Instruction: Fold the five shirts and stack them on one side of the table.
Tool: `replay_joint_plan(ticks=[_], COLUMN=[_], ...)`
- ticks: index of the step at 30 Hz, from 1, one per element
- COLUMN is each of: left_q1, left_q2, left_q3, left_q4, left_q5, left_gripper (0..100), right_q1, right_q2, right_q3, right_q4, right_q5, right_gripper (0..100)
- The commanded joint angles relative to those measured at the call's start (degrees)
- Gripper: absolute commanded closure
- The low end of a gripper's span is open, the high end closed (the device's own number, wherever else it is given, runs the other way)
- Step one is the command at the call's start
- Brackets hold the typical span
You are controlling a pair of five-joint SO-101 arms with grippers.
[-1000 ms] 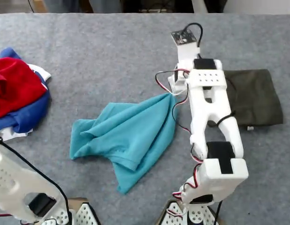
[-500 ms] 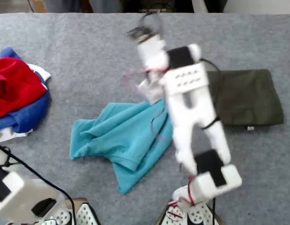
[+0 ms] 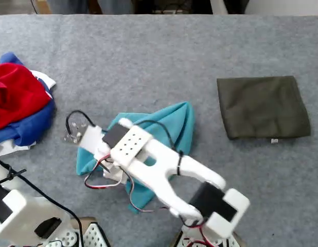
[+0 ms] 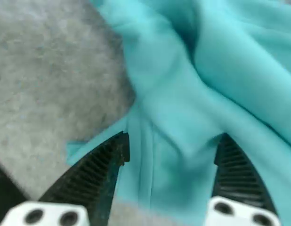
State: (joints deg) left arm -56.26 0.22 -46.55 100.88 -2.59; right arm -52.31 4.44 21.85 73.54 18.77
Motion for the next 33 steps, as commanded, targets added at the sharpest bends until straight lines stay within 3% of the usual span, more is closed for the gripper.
replay_joint_plan(ticks=[1,6,16,24,29,33], left_q1=[-0.66,-1.45,-1.63,-2.86,-2.86,-2.86], left_q2=[-1.85,-1.85,-1.85,-1.76,-1.76,-1.76], left_q3=[0.04,0.13,0.13,0.13,0.13,0.13], left_q4=[-0.35,-0.35,-0.35,-0.35,-0.44,-0.7], left_q5=[-1.76,-1.93,-1.93,-1.93,-1.58,-1.58], left_gripper=[80,80,80,80,80,80], right_q1=[-0.7,1.23,3.69,2.73,-1.32,-3.16], right_q2=[1.98,2.15,2.15,2.51,2.59,2.59], right_q3=[0.66,-2.59,-20.97,-59.91,-80.92,-91.47], right_q4=[-4.31,-4.4,11.52,26.2,26.2,19.96], right_q5=[0.09,-0.44,-2.2,-8.0,-12.31,-16.97], right_gripper=[78.4,99.1,98.5,98.5,98.5,98.5])
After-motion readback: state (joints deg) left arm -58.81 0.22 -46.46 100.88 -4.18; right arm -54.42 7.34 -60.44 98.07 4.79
